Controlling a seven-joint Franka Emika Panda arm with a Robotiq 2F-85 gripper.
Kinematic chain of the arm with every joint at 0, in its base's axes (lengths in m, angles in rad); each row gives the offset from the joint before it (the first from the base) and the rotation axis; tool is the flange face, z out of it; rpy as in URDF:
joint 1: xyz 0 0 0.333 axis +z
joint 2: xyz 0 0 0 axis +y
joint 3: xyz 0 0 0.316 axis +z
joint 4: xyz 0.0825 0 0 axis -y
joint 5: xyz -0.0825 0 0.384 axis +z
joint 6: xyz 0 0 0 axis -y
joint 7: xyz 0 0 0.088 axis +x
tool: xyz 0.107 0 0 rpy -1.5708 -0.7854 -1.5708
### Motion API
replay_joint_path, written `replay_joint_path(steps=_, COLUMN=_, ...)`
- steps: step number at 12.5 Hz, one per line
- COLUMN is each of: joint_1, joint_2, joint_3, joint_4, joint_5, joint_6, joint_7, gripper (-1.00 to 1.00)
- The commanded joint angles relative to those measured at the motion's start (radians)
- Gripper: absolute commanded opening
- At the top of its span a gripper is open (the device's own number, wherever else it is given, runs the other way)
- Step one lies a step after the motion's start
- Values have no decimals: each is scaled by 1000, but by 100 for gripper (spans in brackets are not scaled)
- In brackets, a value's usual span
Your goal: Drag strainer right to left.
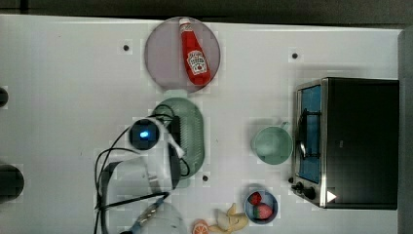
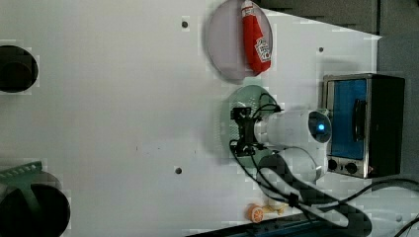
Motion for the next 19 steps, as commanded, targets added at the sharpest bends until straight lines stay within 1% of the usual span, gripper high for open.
replay_joint_path(steps=1, joint_1=78, joint_2=27, joint_3=3, joint_4=59, joint_5=21, joint_6=-17, joint_7=91, gripper=100)
replay_joint_path(steps=5, joint_1=161, joint_2=76, joint_3=5, joint_4=152, joint_5=69, joint_6=-46, joint_7=101, gripper=100)
replay_joint_path(steps=9, joint_1=221, joint_2=116, joint_3=5, joint_4=231, joint_5=118, joint_6=-89, joint_7=116, gripper=100)
replay_joint_path(steps=11, joint_1=248, joint_2=137, joint_3=5, joint_4=267, joint_5=124, joint_6=-98, joint_7=142, gripper=100)
replay_joint_path(steps=15, joint_1=303, joint_2=172, joint_3=5, joint_4=329, joint_5=125, joint_6=-110, joint_7=255, gripper=100)
replay_joint_path(steps=19, joint_1=349, joint_2=206, joint_3=6, joint_4=389, joint_5=140, joint_6=-118, joint_7=256, gripper=100)
